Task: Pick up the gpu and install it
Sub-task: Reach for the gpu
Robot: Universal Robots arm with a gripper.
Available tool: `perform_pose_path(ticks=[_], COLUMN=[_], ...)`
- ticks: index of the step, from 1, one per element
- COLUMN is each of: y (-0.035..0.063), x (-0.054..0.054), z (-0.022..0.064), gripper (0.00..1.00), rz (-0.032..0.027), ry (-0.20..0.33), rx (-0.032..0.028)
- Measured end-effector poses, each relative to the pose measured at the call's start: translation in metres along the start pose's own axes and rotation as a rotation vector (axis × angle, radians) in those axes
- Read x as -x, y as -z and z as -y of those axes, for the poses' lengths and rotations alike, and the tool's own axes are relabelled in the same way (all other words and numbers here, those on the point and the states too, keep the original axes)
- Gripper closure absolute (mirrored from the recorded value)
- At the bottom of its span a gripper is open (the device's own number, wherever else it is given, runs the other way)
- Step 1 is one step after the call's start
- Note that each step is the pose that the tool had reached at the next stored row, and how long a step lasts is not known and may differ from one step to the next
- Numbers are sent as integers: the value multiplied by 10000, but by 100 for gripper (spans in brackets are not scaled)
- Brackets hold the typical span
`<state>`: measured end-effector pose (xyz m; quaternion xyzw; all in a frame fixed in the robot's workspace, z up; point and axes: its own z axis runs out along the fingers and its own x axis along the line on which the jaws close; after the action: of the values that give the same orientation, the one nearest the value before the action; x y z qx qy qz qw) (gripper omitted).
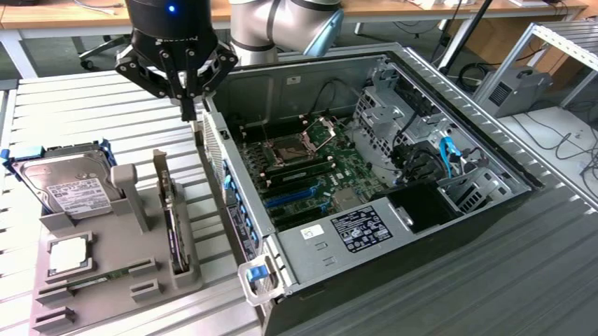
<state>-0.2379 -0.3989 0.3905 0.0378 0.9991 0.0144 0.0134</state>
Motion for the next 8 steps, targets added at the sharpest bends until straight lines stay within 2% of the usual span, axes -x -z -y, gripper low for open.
perform_pose_path(ticks=[8], y=[-1], x=[-65], z=[5], gripper=[89], rz=[0], ry=[0], rx=[-9])
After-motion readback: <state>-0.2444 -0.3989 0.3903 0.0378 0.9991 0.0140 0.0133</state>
